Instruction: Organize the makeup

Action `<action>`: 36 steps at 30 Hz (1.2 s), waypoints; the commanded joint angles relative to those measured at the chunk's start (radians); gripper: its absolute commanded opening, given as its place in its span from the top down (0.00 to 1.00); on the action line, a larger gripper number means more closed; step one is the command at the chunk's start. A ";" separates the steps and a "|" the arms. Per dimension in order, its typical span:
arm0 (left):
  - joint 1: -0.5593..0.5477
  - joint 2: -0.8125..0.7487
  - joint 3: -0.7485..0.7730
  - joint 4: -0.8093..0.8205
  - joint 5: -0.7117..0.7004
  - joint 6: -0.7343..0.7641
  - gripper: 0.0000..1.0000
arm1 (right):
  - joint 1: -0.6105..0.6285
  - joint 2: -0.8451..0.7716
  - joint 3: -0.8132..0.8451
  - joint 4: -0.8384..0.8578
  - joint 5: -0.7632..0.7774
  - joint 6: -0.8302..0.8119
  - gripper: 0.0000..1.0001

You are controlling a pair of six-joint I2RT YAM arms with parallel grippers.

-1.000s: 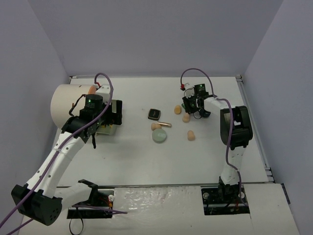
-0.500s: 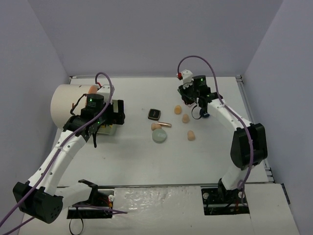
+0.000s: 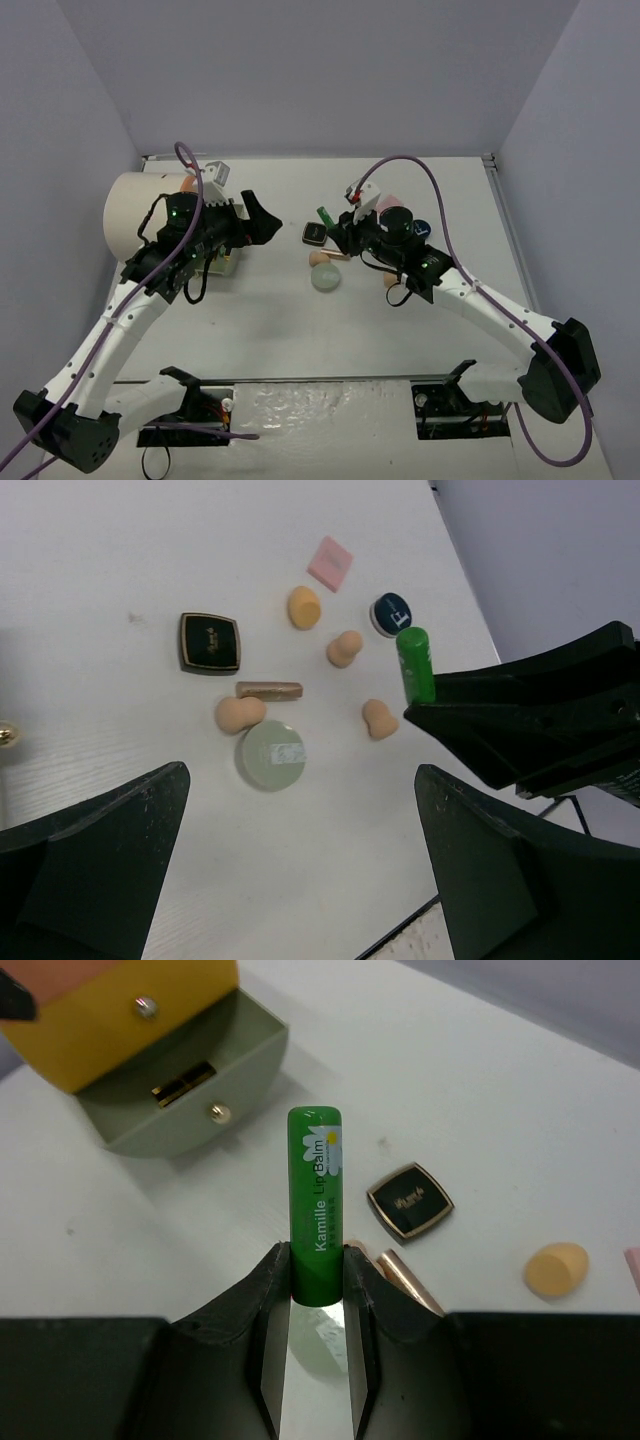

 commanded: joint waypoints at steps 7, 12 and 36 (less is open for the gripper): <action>-0.149 0.016 0.040 0.182 -0.075 -0.075 0.06 | 0.106 -0.059 -0.055 0.344 -0.031 0.153 1.00; -0.163 0.026 0.040 0.222 -0.094 -0.106 0.07 | 0.131 -0.041 -0.060 0.383 -0.042 0.173 1.00; -0.220 0.082 0.016 0.301 -0.115 -0.158 0.95 | 0.153 -0.021 -0.086 0.442 -0.025 0.206 0.95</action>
